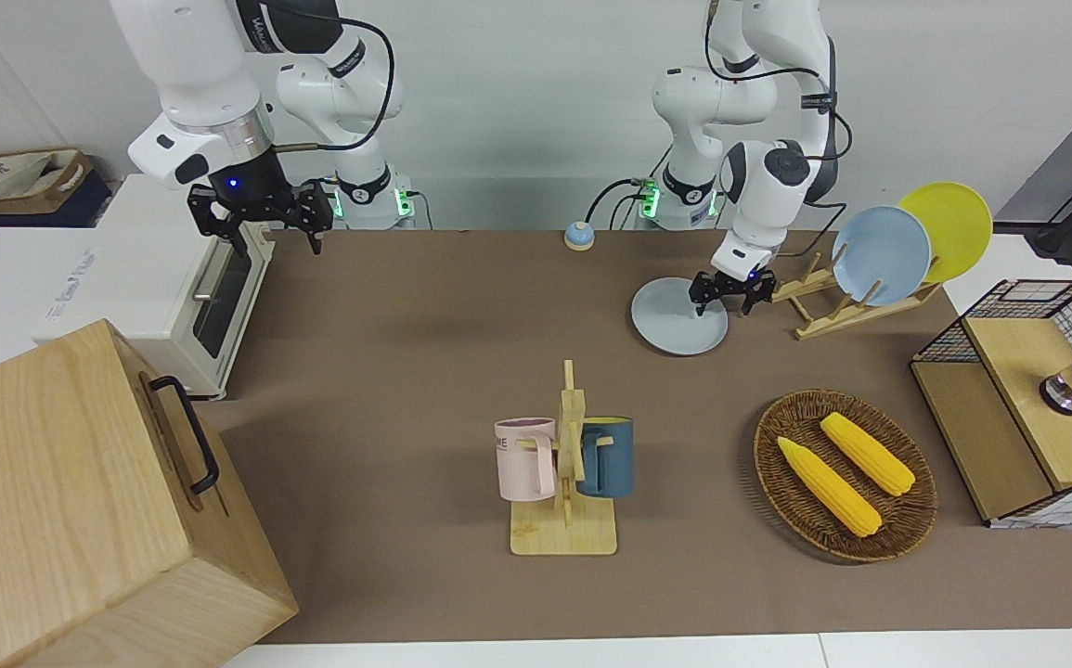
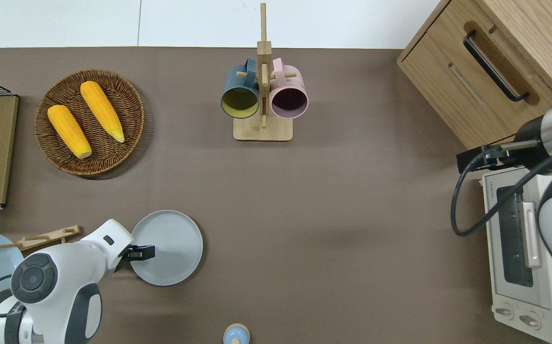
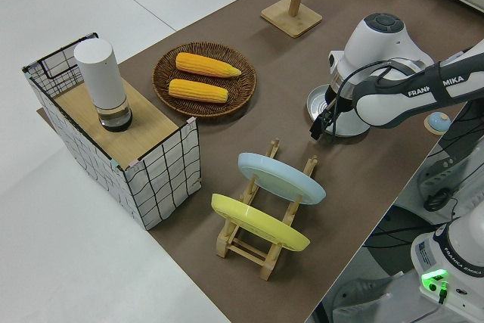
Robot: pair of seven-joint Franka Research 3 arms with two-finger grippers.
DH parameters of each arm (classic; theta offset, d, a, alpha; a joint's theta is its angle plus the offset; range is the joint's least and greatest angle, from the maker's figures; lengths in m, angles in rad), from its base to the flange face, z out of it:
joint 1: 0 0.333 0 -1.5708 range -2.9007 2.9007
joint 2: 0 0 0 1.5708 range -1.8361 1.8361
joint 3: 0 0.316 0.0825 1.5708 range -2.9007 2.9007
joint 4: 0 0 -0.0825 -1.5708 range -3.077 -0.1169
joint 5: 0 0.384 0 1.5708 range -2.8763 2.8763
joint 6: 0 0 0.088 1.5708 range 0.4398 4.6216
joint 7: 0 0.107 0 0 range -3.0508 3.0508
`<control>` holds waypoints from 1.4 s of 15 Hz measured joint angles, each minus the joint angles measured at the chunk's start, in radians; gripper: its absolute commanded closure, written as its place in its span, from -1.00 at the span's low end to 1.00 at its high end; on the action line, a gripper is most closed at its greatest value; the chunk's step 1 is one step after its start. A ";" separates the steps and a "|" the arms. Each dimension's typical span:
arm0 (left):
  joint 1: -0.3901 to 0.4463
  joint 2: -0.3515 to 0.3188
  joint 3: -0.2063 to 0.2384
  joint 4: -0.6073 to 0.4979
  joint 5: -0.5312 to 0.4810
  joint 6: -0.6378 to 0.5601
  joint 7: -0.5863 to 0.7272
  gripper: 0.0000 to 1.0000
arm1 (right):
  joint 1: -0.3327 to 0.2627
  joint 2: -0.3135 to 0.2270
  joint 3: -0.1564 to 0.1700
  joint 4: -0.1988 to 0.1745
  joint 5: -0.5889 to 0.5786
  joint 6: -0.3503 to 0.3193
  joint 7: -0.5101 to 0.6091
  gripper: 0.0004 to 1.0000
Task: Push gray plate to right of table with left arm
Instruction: 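Push the gray plate with the left gripper toward the toaster oven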
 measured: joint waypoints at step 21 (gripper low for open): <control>-0.191 0.015 0.002 0.022 -0.002 0.008 -0.232 1.00 | 0.000 0.000 0.000 0.000 0.000 0.000 0.000 -0.97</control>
